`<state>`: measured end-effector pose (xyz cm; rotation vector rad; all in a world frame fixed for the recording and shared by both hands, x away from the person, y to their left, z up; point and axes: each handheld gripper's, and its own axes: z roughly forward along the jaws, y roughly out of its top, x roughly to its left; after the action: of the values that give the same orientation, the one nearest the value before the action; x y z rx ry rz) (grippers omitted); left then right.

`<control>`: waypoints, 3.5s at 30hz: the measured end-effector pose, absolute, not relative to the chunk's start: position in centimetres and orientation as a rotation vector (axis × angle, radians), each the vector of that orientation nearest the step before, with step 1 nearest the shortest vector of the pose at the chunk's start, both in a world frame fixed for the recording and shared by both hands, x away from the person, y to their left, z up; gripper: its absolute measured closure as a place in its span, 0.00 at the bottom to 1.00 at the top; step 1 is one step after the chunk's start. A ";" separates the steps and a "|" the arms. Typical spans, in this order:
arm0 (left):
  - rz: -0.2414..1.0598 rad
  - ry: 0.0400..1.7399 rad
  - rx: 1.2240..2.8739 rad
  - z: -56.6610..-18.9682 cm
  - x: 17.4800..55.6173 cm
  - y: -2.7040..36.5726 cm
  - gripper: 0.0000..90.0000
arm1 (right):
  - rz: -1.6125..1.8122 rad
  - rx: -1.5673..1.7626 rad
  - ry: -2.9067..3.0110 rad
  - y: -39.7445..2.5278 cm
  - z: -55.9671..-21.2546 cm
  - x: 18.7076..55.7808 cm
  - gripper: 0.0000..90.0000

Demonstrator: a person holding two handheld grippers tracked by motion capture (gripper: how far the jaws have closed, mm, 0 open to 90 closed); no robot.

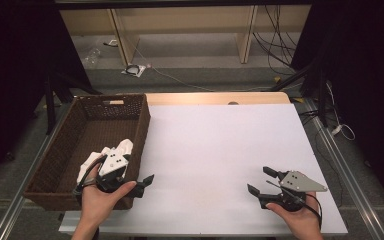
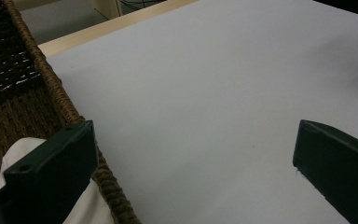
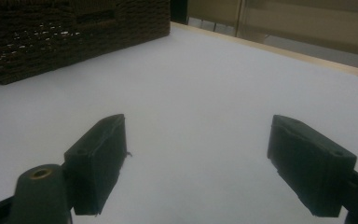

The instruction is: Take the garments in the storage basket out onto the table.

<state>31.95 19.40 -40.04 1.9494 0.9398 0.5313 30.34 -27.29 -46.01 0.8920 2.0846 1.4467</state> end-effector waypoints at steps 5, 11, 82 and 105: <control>0.534 0.948 1.940 -40.0 32.0 19.5 0.00 | 1.437 0.901 2.078 -27.6 -46.2 30.5 0.23; 0.524 0.967 1.943 -40.2 31.8 20.0 0.00 | 1.428 0.912 2.077 -27.6 -46.0 30.4 0.23; 0.388 1.537 2.405 -45.3 42.6 26.9 0.01 | 1.417 0.936 2.114 -27.4 -46.6 30.8 0.23; 0.205 1.622 2.412 -46.2 43.1 27.0 0.19 | 1.402 0.931 2.127 -27.4 -46.6 30.7 0.23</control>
<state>43.10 27.03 -46.24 2.4120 1.6220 0.2049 30.75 -27.37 -46.56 0.9305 2.1269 1.4022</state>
